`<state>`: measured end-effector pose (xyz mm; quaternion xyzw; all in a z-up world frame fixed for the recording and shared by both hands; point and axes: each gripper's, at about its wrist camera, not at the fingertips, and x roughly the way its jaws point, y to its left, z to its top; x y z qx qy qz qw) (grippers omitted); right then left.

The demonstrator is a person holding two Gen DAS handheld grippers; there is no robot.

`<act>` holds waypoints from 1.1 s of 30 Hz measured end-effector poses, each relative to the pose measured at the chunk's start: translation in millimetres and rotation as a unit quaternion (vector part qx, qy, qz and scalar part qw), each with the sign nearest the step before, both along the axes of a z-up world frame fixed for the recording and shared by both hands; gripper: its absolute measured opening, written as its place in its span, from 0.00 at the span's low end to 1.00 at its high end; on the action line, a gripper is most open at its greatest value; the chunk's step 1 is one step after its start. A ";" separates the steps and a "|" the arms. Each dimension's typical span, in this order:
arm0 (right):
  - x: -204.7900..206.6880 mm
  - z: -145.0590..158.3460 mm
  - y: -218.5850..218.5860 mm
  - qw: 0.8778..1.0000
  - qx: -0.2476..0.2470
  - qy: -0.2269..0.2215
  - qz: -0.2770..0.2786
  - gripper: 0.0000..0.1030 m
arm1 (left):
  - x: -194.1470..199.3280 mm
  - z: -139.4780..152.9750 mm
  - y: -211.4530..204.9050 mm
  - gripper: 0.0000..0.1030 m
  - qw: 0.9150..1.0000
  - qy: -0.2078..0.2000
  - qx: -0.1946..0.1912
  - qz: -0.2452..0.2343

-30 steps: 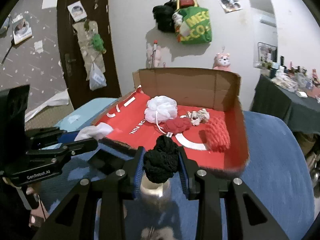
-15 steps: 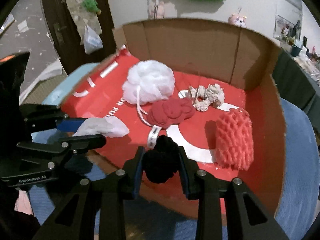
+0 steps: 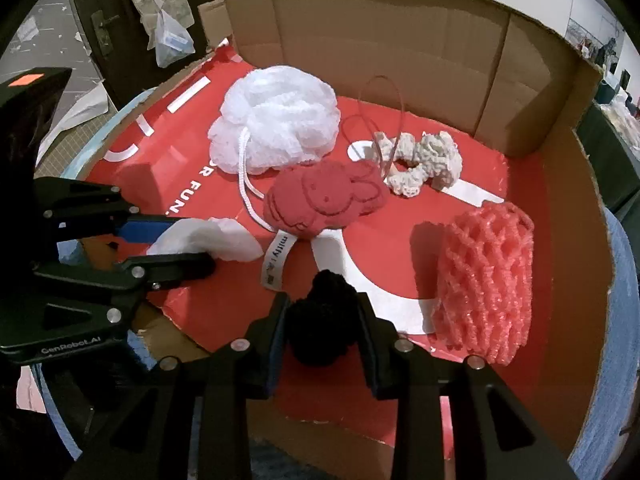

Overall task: Organize soft objects
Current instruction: 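Carry the sachet and pom-pom into the red box and open both tools, then withdraw both tools from the box back toward the remaining items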

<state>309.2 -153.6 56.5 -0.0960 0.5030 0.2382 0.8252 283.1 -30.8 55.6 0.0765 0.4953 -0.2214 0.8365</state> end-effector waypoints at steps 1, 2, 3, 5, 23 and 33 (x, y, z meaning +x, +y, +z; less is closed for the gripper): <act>0.2 -1.0 -0.6 1.000 -0.001 -0.001 0.000 0.34 | -0.2 -0.9 -0.2 0.23 1.000 0.001 -0.001 -0.001; 0.5 -0.6 -0.7 1.000 -0.001 -0.001 0.000 0.34 | -0.5 -1.7 -0.8 0.23 1.000 0.002 0.000 -0.002; 0.4 -0.6 -1.9 1.000 0.001 -0.001 -0.001 0.34 | 0.7 -2.1 -1.2 0.23 1.000 0.000 0.001 -0.002; -1.0 0.4 -4.4 1.000 0.001 -0.002 -0.003 0.34 | 3.8 -1.9 -2.0 0.23 1.000 -0.001 0.001 -0.002; 2.1 0.4 -5.5 1.000 0.001 -0.008 -0.002 0.47 | 7.5 1.0 11.1 0.62 1.000 -0.005 -0.026 -0.008; -7.1 22.3 -16.9 0.999 0.021 -0.030 -0.013 0.57 | -2.8 19.3 22.5 0.62 0.999 -0.023 -0.038 0.003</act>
